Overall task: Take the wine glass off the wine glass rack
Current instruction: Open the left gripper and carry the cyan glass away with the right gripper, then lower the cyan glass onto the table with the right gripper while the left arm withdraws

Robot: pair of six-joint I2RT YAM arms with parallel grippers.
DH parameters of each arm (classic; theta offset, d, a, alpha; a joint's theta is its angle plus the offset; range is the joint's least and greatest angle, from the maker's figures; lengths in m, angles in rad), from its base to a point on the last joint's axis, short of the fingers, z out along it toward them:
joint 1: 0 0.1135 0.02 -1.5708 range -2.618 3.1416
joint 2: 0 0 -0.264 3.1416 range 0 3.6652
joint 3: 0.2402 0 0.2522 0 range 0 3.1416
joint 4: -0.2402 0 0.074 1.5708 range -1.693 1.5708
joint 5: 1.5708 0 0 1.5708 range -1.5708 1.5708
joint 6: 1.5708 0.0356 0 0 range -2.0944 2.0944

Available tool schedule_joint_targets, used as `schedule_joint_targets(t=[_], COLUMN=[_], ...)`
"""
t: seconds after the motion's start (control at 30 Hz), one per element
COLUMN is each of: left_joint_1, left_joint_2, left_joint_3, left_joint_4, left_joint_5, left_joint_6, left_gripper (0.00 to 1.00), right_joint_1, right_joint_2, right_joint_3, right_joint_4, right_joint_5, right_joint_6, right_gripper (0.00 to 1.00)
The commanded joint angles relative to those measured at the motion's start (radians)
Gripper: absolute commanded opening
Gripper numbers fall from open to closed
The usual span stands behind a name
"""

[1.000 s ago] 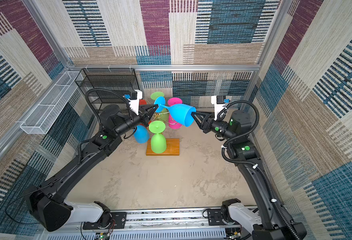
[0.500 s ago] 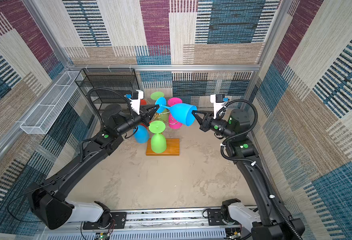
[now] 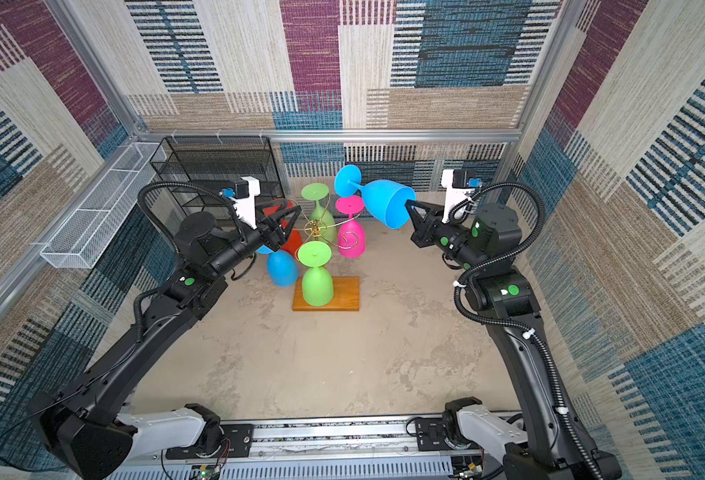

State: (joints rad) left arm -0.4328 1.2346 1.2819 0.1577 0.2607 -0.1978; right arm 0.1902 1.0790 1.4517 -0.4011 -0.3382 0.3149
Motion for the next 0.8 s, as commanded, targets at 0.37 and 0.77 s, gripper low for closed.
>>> schedule_joint_targets(t=[0.37,0.77], left_joint_1=[0.252,0.4], left_joint_2=[-0.212,-0.278], left_joint_3=[-0.144,-0.284], left_joint_4=[-0.124,-0.123], left_joint_5=[-0.13,-0.051], left_joint_6=[0.06,0.034], left_gripper=[0.63,0.74], right_joint_1=[0.0,0.0], right_joint_2=[0.114,0.315], right_joint_3=[0.196,0.163], right_joint_4=[-0.543,-0.583], right_joint_5=[0.414,0.466], right_joint_6=[-0.175,-0.225], right_gripper=[0.0,0.0])
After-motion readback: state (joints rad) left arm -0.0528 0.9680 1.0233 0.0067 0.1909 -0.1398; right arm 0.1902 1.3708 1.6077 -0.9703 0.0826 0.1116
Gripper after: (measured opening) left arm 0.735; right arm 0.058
